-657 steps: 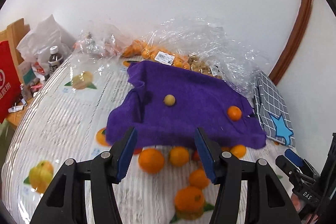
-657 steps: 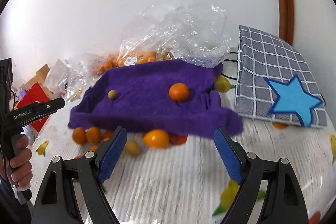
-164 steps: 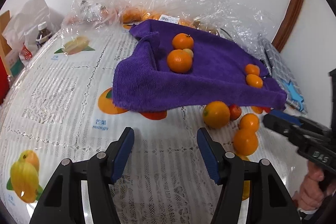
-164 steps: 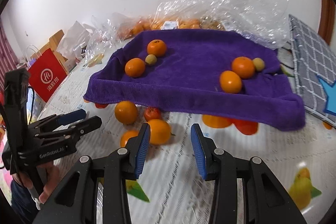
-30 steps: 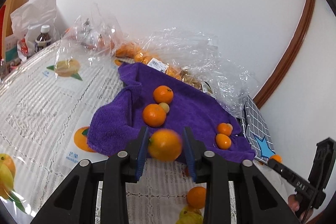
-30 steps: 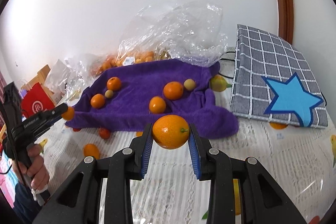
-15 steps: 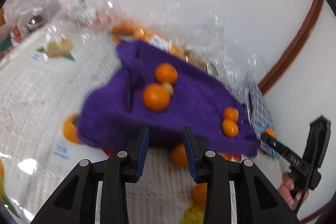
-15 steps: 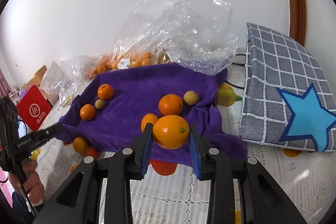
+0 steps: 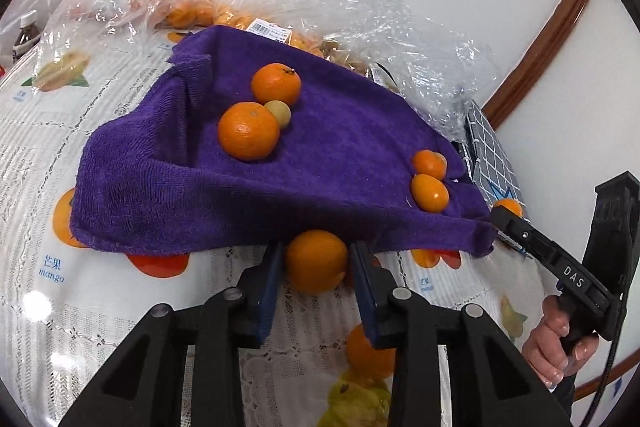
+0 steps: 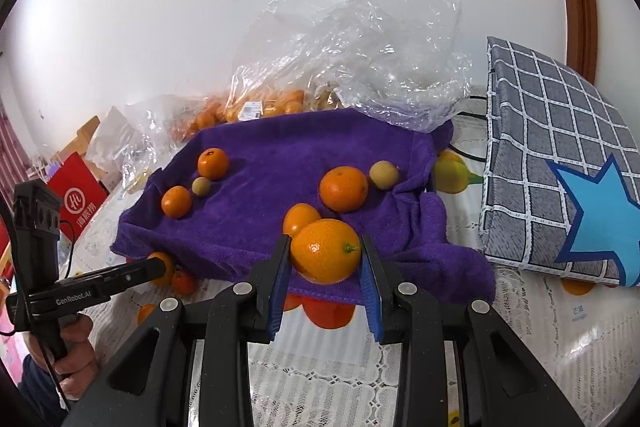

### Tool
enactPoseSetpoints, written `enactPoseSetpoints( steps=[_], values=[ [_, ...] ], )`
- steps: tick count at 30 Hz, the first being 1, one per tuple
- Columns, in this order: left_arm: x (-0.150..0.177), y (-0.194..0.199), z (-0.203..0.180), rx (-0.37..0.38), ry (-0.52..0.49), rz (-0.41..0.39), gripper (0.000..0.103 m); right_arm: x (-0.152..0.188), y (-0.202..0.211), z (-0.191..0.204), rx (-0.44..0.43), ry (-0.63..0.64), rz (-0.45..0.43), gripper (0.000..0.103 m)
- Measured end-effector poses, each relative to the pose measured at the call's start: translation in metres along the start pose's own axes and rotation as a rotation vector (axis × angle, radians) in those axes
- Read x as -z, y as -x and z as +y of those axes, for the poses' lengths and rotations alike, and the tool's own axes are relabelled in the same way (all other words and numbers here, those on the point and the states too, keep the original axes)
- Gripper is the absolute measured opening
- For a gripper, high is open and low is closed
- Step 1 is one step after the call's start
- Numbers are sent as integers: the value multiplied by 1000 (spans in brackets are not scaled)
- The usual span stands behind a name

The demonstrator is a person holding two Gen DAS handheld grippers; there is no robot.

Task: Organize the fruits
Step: 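Carry both held oranges over the purple towel with both tools, then lower both oranges onto the towel and open both tools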

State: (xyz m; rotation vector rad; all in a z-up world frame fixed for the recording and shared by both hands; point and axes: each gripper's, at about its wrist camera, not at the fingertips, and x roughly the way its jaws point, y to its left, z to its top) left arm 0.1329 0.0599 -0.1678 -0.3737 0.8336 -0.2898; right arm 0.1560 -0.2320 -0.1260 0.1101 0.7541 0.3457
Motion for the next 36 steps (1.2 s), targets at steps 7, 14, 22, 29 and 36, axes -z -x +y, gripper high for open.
enactPoseSetpoints(
  steps=[7,14,22,29,36],
  values=[
    [-14,28,-2,24,31,-124,32,-3,1,-4,7,-7,-8,33],
    [-66,41,-26,15,-50,-217,32,-27,-3,-10,77,38,-1,33],
    [-97,9,-36,-44,-79,-228,32,-39,-40,-21,76,49,64,33],
    [-94,-43,-30,-66,-47,-140,32,-33,-59,-20,76,68,115,33],
    [-82,-58,-34,-123,-108,-133,32,-27,-64,-18,97,89,123,33]
  ],
)
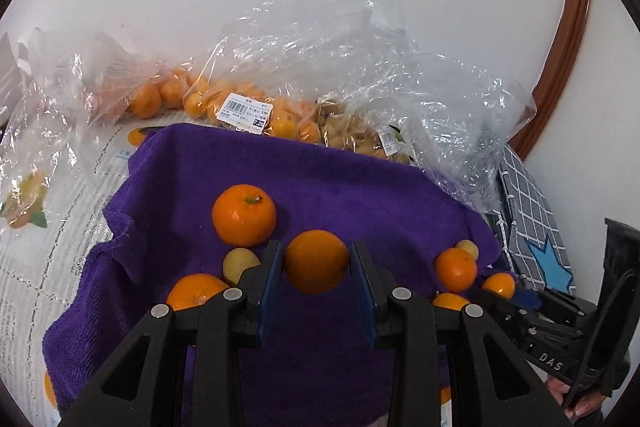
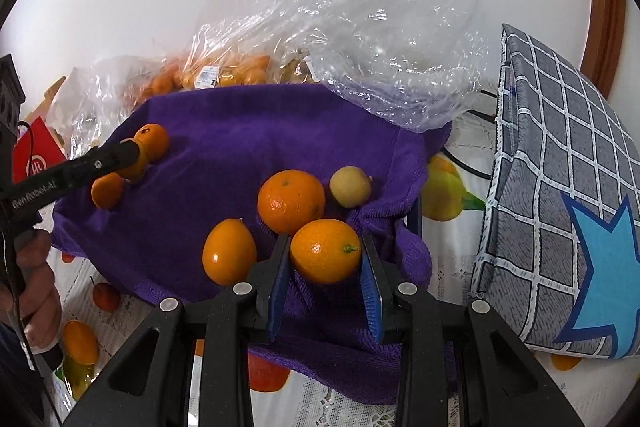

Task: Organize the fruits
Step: 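Lower both oranges onto the towel and open both tools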

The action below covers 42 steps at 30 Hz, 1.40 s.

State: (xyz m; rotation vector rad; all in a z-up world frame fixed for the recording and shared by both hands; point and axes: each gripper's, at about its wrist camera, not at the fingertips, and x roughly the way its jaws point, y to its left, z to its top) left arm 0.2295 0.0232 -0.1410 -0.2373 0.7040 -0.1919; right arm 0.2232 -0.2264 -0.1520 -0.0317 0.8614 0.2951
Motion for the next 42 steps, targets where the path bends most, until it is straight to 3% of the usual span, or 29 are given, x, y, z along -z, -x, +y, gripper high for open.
enactPoseSetpoints(
  steps=[4,8,21,24,26,33,37,42],
  values=[
    [2,-5,0,-23,-2,6,32,-1,1,-2,-9,-17,-15,35],
    [4,-8,1,-23,-1,16,32,-1,6,-6,-26,-45,-49,46],
    [5,-13,1,-34,-11,45,34,3,14,-7,-29,-79,-113,62],
    [5,-9,-1,-30,-19,19,51,6,17,-4,-18,-70,-126,63],
    [5,-5,-2,-36,-26,-3,54,8,19,-3,-22,-71,-131,63],
    [7,10,-6,-15,-40,-62,54,10,32,-4,-2,-104,-191,63],
    [9,20,-12,-14,-75,-117,54,10,42,-3,-38,-113,-227,63],
    [12,37,-13,-19,-73,-168,54,11,63,4,0,-103,-292,63]
  ],
)
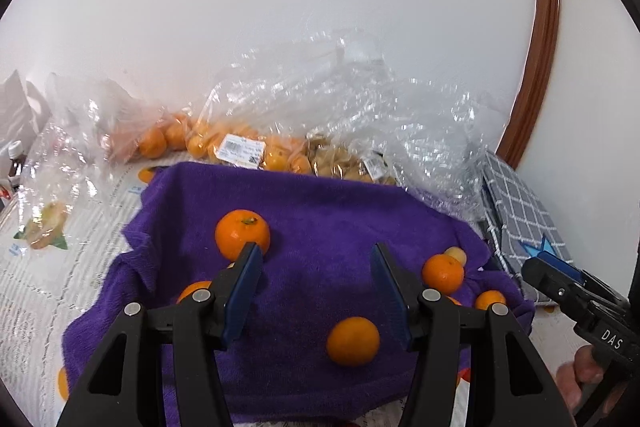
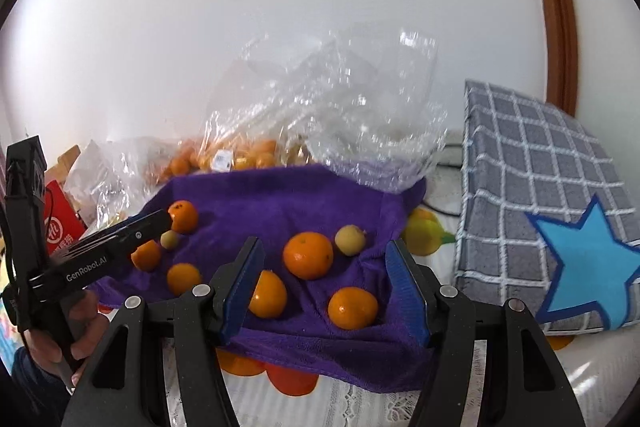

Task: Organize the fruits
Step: 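Lower both oranges onto the towel and open both tools, then withdraw both tools and grasp a loose orange with the right tool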

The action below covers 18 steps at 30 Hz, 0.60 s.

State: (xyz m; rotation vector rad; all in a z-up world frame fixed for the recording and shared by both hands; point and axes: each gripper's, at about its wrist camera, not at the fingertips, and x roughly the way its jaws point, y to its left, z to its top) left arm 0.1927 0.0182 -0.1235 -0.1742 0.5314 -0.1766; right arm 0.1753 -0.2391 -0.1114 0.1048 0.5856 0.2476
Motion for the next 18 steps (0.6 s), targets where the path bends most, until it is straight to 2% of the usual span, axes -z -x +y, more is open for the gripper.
enactPoseSetpoints(
  steps=[3,6,11,13,17,18],
  values=[
    [2,14,4,-8,12,-23,54,2,11,0,-7,-35,8,63],
    [9,26,13,18,38,-5,58,16,22,-2,-24,-85,44,63],
    [26,52,25,47,67,25,58,41,31,5,-45,-106,110,63],
    [34,65,30,25,57,18,58,48,34,12,-61,-107,137,63],
    [53,87,46,-38,56,38,61,60,39,45,-100,-38,177,56],
    [56,89,50,-62,59,58,61,62,40,54,-105,-19,183,50]
  ],
)
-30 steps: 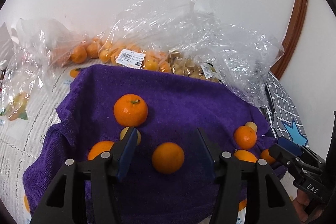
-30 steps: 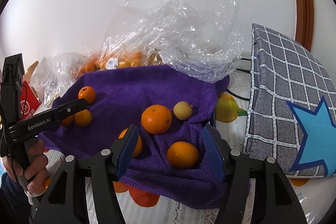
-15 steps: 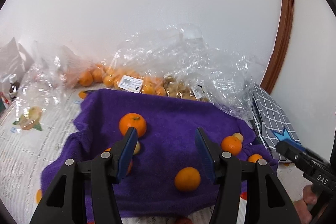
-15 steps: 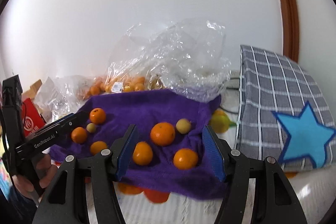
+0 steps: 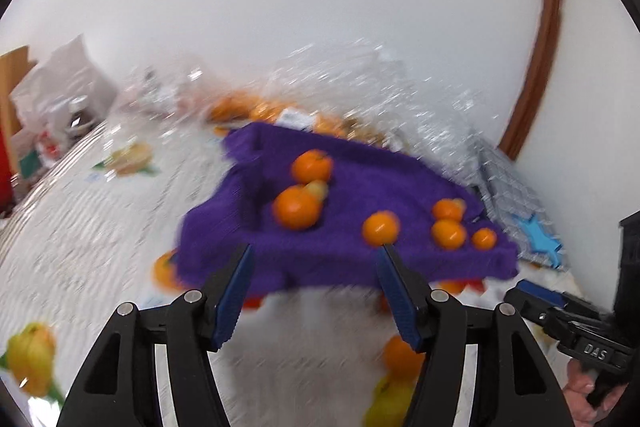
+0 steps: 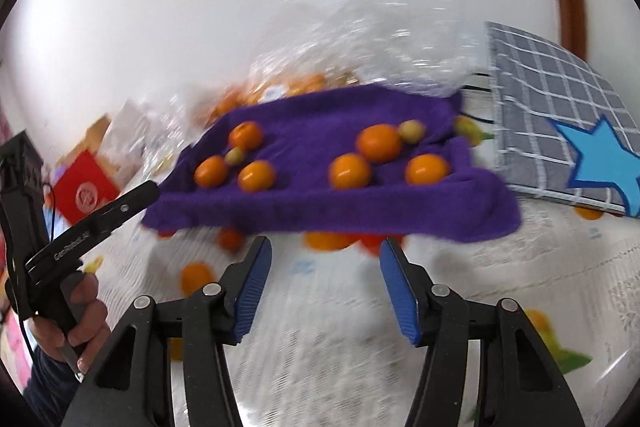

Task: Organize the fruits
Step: 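Withdraw both tools and grasp a loose orange with the right tool, then grasp a small red fruit with the left tool while the right tool holds the orange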

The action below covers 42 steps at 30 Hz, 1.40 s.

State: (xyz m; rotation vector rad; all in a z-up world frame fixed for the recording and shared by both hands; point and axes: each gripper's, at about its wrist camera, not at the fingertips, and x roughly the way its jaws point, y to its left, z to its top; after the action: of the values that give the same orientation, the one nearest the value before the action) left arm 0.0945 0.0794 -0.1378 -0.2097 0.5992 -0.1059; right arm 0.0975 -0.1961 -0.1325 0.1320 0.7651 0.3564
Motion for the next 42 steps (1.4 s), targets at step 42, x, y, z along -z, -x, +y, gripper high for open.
enactPoseSetpoints(
  steps=[42],
  values=[
    [16,-26,-3,101,-15,235,59,27,15,-44,227,96,64,32]
  ],
)
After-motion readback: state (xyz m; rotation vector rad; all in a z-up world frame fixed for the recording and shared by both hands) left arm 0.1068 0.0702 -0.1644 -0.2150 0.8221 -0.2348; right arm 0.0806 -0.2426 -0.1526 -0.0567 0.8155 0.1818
